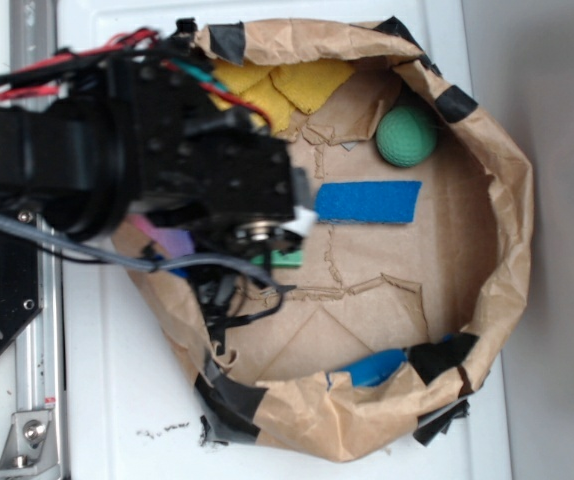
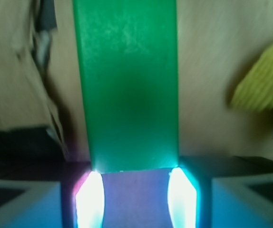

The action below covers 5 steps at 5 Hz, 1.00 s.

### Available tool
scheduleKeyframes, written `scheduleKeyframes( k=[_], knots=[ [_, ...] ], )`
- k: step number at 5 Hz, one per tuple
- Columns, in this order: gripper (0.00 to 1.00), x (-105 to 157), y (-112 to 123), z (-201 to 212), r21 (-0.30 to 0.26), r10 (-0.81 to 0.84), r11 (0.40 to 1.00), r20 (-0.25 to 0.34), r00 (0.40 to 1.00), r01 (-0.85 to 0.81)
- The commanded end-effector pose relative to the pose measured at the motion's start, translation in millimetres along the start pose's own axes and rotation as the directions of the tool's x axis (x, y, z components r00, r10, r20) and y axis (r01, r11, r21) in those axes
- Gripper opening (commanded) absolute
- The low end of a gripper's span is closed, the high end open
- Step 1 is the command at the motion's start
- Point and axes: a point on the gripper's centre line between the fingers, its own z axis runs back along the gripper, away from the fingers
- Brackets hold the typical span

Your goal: Grab the green block.

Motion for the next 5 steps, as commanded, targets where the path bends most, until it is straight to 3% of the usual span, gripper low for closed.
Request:
scheduleKeyframes(
  k=[1,2,3,4,5],
  knots=[
    [0.0,17.1,-14.4,106.8,0.065,0.016,0.997,0.17,0.985,-0.028],
    [0.0,11.3,-17.8,145.0,0.08,0.013,0.996,0.204,0.979,-0.03],
    [0.0,13.5,-15.2,137.3,0.078,0.023,0.996,0.187,0.982,-0.039],
    [0.0,16.3,-14.5,134.1,0.095,0.023,0.994,0.205,0.978,-0.044],
    [0.0,15.2,-13.4,133.7,0.076,0.022,0.996,0.211,0.977,-0.039]
  ],
)
